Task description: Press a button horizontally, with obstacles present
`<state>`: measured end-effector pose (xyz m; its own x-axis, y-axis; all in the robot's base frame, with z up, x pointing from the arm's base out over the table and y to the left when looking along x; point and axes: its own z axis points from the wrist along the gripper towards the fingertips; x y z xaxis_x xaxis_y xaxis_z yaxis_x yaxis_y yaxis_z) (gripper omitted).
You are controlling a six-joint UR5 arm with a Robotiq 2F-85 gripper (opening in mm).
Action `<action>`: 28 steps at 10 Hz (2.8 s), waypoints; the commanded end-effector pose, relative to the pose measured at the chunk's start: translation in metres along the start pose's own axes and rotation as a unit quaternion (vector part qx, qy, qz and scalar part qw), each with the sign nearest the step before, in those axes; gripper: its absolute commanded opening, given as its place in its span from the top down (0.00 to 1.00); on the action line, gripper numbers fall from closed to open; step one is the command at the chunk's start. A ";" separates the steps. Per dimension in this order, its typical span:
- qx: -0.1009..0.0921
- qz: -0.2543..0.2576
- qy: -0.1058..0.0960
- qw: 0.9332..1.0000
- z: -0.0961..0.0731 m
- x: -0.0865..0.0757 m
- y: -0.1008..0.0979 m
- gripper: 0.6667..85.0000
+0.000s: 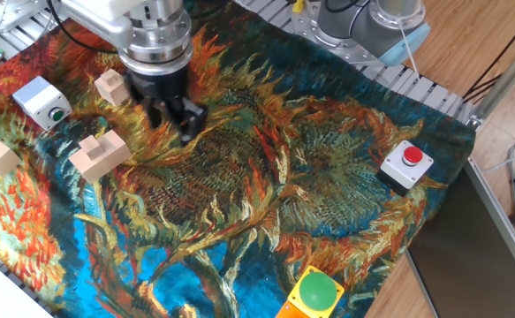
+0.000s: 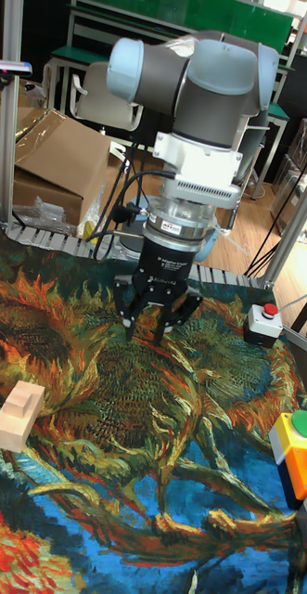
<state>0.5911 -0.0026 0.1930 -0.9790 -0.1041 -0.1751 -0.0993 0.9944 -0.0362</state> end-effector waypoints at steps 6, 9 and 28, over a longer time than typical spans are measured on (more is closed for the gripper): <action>-0.019 -0.009 -0.040 0.999 -0.002 -0.020 0.011 0.99; 0.008 -0.079 0.004 0.997 -0.001 0.003 -0.004 0.99; 0.027 -0.176 0.005 0.984 0.040 0.044 -0.119 0.84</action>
<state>0.5706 -0.0958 0.1622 -0.9181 -0.3725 -0.1357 -0.3569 0.9256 -0.1262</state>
